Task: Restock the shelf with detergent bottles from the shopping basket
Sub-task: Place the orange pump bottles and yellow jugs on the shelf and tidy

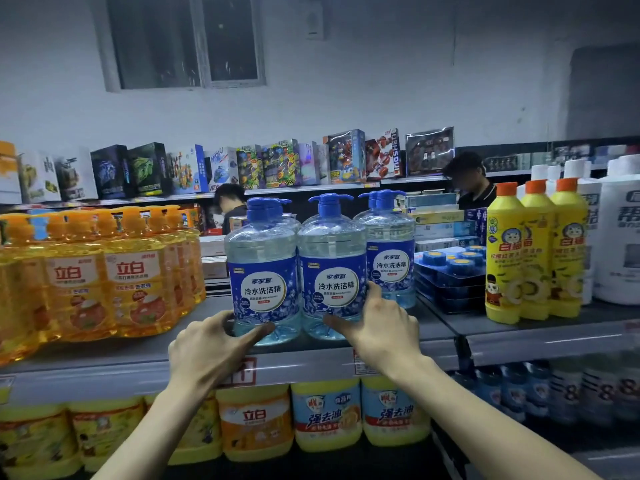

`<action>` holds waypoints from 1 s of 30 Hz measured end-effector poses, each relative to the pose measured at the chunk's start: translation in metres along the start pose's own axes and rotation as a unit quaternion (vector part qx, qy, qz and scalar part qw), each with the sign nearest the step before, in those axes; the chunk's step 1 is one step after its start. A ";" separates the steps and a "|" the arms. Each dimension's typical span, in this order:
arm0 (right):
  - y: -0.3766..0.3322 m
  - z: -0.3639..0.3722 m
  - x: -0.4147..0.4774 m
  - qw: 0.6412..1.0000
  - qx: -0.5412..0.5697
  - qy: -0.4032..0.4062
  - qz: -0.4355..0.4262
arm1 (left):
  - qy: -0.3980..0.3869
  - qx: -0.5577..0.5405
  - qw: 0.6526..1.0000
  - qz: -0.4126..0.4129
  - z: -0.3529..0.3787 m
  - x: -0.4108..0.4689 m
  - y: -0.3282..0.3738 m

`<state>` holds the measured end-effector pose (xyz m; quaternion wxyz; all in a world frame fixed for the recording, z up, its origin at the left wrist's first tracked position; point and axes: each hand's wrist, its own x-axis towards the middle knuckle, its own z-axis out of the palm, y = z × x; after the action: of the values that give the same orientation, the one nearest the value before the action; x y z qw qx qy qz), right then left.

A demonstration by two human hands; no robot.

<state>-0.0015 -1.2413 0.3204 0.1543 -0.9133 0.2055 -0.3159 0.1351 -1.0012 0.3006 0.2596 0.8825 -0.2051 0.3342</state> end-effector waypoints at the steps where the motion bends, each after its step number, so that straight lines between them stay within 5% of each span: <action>1: 0.003 -0.003 0.000 1.000 0.001 -0.008 -0.009 | -0.002 0.003 1.000 0.001 0.000 0.001 0.000; 7: 0.046 -0.025 0.032 0.997 0.016 0.050 0.053 | -0.019 0.010 1.000 -0.009 0.000 0.002 -0.002; 12: 0.069 -0.015 0.082 0.991 0.020 0.010 0.134 | -0.036 0.004 0.999 -0.024 -0.002 0.001 -0.001; 30: 0.080 -0.005 0.099 0.996 0.023 -0.007 0.081 | -0.063 0.021 0.997 -0.044 -0.009 -0.001 0.008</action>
<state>0.0439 -1.3587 0.3420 0.2019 -0.8921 0.2703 -0.3006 0.1259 -1.0020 0.3079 0.2417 0.9154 -0.1751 0.2702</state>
